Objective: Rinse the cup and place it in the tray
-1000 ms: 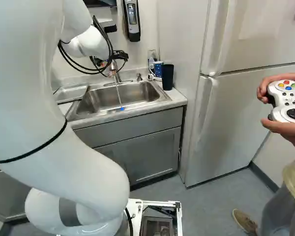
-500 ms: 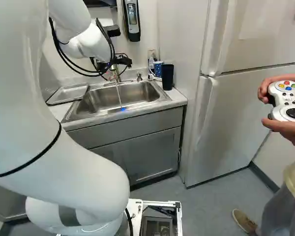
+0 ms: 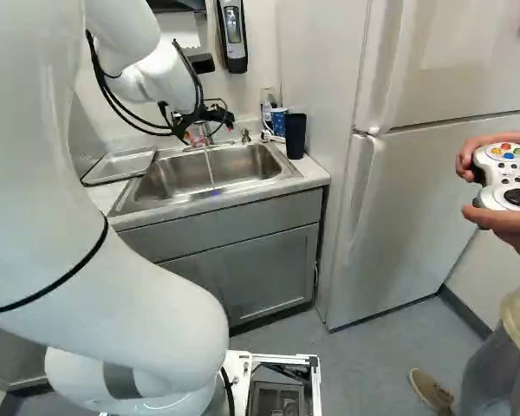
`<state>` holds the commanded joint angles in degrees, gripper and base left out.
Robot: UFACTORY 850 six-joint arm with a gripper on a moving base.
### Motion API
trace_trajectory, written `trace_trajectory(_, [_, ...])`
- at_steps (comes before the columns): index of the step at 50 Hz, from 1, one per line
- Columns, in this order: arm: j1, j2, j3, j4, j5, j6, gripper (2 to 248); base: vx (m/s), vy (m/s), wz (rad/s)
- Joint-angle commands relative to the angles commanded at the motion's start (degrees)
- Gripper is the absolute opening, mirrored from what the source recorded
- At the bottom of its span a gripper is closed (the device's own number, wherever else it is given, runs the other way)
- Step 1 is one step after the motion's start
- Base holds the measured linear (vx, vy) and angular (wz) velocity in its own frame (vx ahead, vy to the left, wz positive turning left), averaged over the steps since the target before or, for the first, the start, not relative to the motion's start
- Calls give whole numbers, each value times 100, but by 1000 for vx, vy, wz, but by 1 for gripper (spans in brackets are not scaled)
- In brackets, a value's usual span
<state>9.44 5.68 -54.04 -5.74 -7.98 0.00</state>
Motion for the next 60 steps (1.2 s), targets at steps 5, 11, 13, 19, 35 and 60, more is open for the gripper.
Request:
trace_trajectory(5, [0, 0, 0, 0, -116, 0, 247, 0, 0, 0])
trace_trajectory(11, [0, 0, 0, 0, -132, 0, 247, 0, 0, 0])
trace_trajectory(13, [0, 0, 0, 0, -132, 0, 247, 0, 0, 0])
trace_trajectory(19, [0, 0, 0, 0, -132, 0, 247, 0, 0, 0])
trace_trajectory(35, [-159, 187, 176, 0, -132, 0, 247, 0, 0, 0])
trace_trajectory(60, [-631, 375, 351, 0, -132, 0, 247, 0, 0, 0])
